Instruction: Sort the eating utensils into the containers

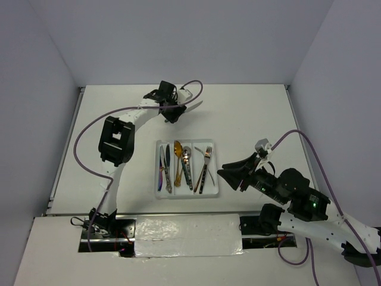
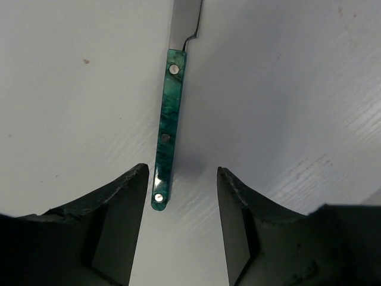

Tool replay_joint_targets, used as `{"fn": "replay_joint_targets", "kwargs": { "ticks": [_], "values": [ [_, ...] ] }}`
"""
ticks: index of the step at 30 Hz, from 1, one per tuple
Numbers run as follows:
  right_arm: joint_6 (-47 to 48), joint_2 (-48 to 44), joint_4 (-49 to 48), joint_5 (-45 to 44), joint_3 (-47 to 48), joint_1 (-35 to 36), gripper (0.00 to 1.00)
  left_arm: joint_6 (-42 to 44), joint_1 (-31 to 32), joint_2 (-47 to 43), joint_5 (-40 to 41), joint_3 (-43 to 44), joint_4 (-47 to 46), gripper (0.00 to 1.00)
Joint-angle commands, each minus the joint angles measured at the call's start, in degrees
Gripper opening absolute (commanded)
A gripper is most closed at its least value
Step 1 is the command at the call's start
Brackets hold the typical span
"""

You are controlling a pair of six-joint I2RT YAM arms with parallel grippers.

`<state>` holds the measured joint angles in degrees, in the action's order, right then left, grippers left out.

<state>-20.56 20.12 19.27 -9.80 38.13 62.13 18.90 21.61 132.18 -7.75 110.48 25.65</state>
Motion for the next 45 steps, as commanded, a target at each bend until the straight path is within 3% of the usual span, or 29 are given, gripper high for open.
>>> {"fn": "replay_joint_targets", "kwargs": {
  "ticks": [1, 10, 22, 45],
  "values": [
    [-0.19, -1.48, -1.95, 0.92, -0.07, 0.45, 0.43, 2.81, -0.25, -0.87, 2.56, 2.20, -1.65, 0.62],
    [-0.01, 1.58, -1.34, 0.75, 0.63, 0.45, 0.43, 3.60, -0.77, 4.58, 3.17, 8.35, 3.27, 0.62],
    [-0.45, 2.21, -1.78, 2.33, 0.45, 0.36, 0.43, 2.29, -2.45, 3.00, 0.64, 5.28, 0.19, 0.63],
    [-0.80, -0.08, -2.39, 6.64, 0.01, 0.45, 0.44, -0.18, -2.45, 4.67, -5.34, 6.77, 4.58, 0.60]
  ]
}}
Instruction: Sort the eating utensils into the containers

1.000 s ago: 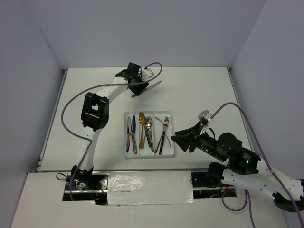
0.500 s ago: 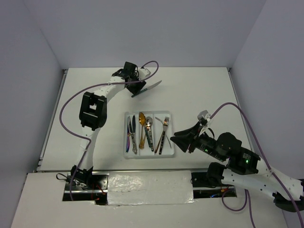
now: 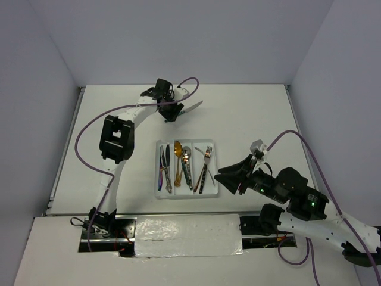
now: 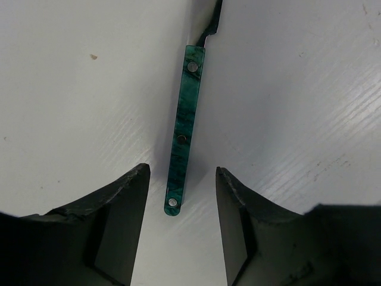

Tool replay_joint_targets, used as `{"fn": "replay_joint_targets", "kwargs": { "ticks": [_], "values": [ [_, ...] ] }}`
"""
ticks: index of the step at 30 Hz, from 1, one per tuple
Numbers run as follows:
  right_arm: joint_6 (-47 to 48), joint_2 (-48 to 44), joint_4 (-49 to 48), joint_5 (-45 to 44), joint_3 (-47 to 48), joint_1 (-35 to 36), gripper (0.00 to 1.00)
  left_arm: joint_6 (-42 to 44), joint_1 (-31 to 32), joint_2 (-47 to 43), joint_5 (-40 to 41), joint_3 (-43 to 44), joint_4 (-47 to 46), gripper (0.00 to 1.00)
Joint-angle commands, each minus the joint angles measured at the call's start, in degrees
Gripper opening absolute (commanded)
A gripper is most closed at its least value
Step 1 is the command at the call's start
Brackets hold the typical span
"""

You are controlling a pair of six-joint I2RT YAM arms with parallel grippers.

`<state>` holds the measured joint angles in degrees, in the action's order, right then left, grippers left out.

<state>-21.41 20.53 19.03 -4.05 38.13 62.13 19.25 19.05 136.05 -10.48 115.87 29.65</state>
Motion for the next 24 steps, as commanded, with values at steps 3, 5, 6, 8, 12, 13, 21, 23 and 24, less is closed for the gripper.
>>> {"fn": "replay_joint_targets", "kwargs": {
  "ticks": [3, 5, 6, 8, 12, 13, 21, 23, 24],
  "values": [
    [-0.12, -0.14, -2.41, 1.24, 0.01, 0.45, 0.44, -1.05, 0.11, -0.69, -2.18, -0.46, -1.08, 0.62],
    [-0.30, -0.06, -2.33, 1.07, 0.10, 0.45, 0.44, -1.14, 0.11, -1.13, -2.79, -1.00, -1.87, 0.63],
    [-0.39, 0.03, -2.15, 0.89, 0.19, 0.45, 0.44, -1.31, 0.11, -1.05, -2.70, -0.74, -1.88, 0.64],
    [-0.65, 0.03, -1.63, -0.07, 0.36, 0.45, 0.44, -1.14, 0.11, -0.61, -3.05, -0.04, -0.74, 0.65],
    [-0.65, -0.49, -1.71, 0.36, 0.37, 0.36, 0.44, -1.31, 0.11, 0.36, -2.18, 0.84, 0.32, 0.66],
    [-0.65, -0.76, -1.80, 0.45, 0.28, 0.45, 0.44, -1.40, 0.11, 0.53, -1.74, 1.02, 0.50, 0.66],
    [-1.00, -1.37, -2.50, 3.70, 0.02, 0.45, 0.43, -2.37, 0.02, 0.36, -3.40, -0.65, -0.21, 0.68],
    [-1.09, -1.72, -2.50, 3.79, 0.02, 0.45, 0.44, -2.81, -0.06, 1.14, -3.41, 0.75, 1.02, 0.68],
    [-1.09, -2.16, -2.42, 3.79, 0.02, 0.45, 0.44, -2.72, -0.06, 1.50, -3.58, 1.19, 1.81, 0.68]
  ]
}}
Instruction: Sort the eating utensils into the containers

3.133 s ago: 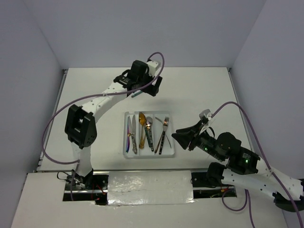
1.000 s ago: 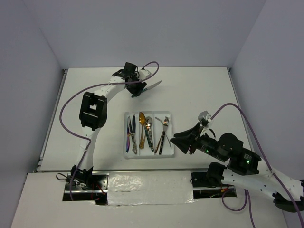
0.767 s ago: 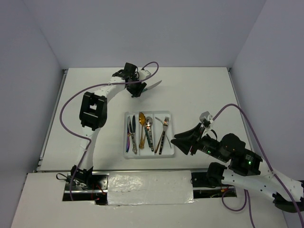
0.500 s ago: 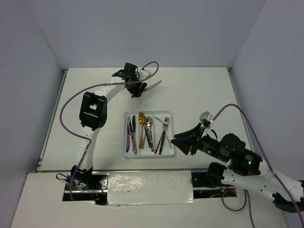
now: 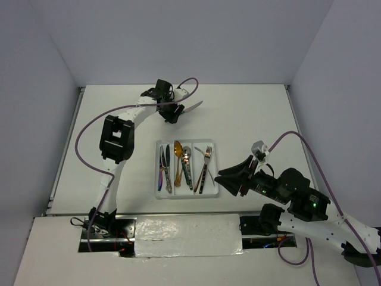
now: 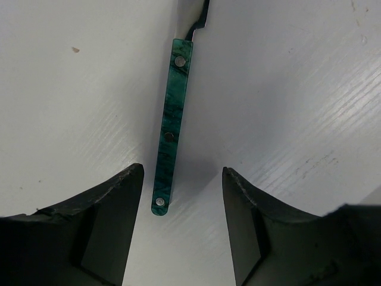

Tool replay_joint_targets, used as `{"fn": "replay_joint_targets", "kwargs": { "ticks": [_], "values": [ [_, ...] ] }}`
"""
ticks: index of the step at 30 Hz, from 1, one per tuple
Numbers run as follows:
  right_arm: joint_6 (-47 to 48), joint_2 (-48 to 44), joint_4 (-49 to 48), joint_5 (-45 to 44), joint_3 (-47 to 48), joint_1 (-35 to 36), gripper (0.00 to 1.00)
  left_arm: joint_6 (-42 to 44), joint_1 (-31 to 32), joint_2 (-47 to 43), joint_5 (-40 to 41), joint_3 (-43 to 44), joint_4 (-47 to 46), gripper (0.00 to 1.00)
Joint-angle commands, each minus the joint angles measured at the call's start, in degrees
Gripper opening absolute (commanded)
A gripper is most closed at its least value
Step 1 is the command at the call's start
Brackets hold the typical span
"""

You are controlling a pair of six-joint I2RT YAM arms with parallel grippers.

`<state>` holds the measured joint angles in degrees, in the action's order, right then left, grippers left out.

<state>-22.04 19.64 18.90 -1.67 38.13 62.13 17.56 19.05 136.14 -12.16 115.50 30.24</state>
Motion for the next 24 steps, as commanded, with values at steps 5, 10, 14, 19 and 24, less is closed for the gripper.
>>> {"fn": "replay_joint_targets", "kwargs": {
  "ticks": [5, 10, 14, 19, 24],
  "values": [
    [-0.54, -2.15, -2.46, 1.41, -0.25, 0.54, 0.43, -0.51, -0.06, 2.29, -0.76, 2.01, 1.14, 0.67],
    [-0.37, -1.89, -2.28, 1.32, -0.16, 0.45, 0.44, -0.60, -0.24, 2.64, -0.84, 1.40, 0.26, 0.66],
    [-0.63, -1.97, -2.37, 1.41, -0.07, 0.36, 0.43, -0.95, -0.24, 2.73, -2.60, 0.25, -0.18, 0.56],
    [-0.63, -3.02, -2.55, 2.97, -0.34, 0.45, 0.44, -2.44, -0.24, 2.30, -2.87, 0.08, -0.44, 0.33],
    [-0.81, -4.08, -2.37, 3.78, -0.25, 0.45, 0.44, -5.08, -0.24, 1.50, -2.52, 0.33, -1.50, 0.11]
  ]
}}
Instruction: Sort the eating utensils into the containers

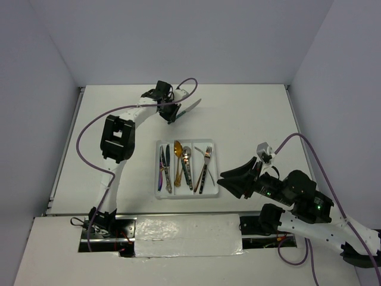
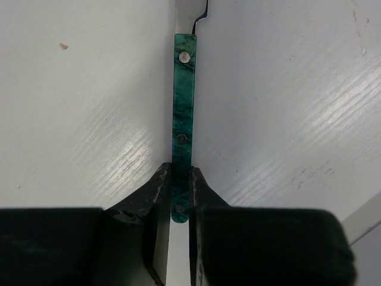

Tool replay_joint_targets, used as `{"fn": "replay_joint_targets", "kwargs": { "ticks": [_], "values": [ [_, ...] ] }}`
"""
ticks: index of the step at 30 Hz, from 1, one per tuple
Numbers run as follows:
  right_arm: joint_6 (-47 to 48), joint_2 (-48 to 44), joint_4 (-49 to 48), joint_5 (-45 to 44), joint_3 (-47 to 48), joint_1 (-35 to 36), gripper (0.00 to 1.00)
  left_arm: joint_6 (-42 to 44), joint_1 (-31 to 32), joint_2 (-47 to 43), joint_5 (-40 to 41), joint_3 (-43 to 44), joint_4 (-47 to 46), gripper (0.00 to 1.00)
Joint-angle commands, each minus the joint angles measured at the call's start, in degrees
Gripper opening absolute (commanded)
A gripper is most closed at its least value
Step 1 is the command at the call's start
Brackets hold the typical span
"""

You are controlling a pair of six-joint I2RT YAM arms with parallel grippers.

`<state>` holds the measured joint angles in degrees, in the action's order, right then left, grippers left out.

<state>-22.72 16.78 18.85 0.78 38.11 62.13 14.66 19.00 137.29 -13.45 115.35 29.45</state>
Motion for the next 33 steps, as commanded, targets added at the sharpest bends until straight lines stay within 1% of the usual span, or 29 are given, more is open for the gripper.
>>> {"fn": "replay_joint_targets", "kwargs": {
  "ticks": [1, 4, 8, 14, 17, 18, 25, 28, 29, 30, 31, 32, 33],
  "values": [
    [-0.13, -1.57, -2.42, 1.33, -0.23, 0.45, 0.44, -3.31, -0.20, 0.60, -0.35, 1.10, -0.36, 0.00],
    [-0.04, -2.45, -2.42, 0.98, -0.40, 0.45, 0.44, -5.16, -0.20, 0.96, 0.53, 2.51, 0.34, 0.00],
    [-0.04, -2.36, -2.50, 0.72, -0.49, 0.45, 0.44, -7.09, -0.20, -0.88, 0.18, 1.11, -1.06, 0.00],
    [-0.13, -1.57, -2.77, 1.42, -0.40, 0.45, 0.44, -12.19, -0.20, -11.41, 1.32, -6.53, -6.77, 0.00],
    [-0.04, -1.75, -2.68, 1.42, -0.40, 0.45, 0.44, -14.21, -0.28, -15.29, 2.11, -9.34, -8.97, 0.00],
    [-0.13, -1.83, -2.68, 1.51, -0.40, 0.45, 0.44, -16.65, -0.37, -16.00, 2.81, -9.70, -9.23, 0.00],
    [-0.04, -2.36, -2.77, 1.25, -0.40, 0.45, 0.44, -19.92, -0.64, -20.22, 3.96, -13.92, -10.47, 0.00],
    [0.31, -1.75, -2.15, 0.37, -0.05, 0.45, 0.44, -24.31, -0.72, -24.69, 2.91, -18.22, -12.04, 0.00],
    [0.57, -1.40, -1.89, -0.33, 0.04, 0.45, 0.44, -27.37, -0.72, -28.62, 1.77, -23.02, -15.01, 0.00],
    [0.75, -1.31, -1.54, -0.68, 0.04, 0.36, 0.44, -28.88, -0.64, -30.75, 1.76, -25.94, -16.60, 0.00],
    [0.66, -1.13, -1.10, -2.17, 0.21, 0.36, 0.44, -30.81, -0.46, -33.12, 3.16, -31.53, -18.01, 0.00],
    [0.75, -0.78, -1.10, -2.10, 0.30, 0.45, 0.44, -34.13, 0.15, -37.76, 4.13, -34.03, -19.51, 0.00],
    [0.75, -0.69, -1.27, -2.09, 0.39, 0.36, 0.44, -35.30, 0.50, -39.63, 6.05, -35.97, -20.04, 0.00]
  ]
}}
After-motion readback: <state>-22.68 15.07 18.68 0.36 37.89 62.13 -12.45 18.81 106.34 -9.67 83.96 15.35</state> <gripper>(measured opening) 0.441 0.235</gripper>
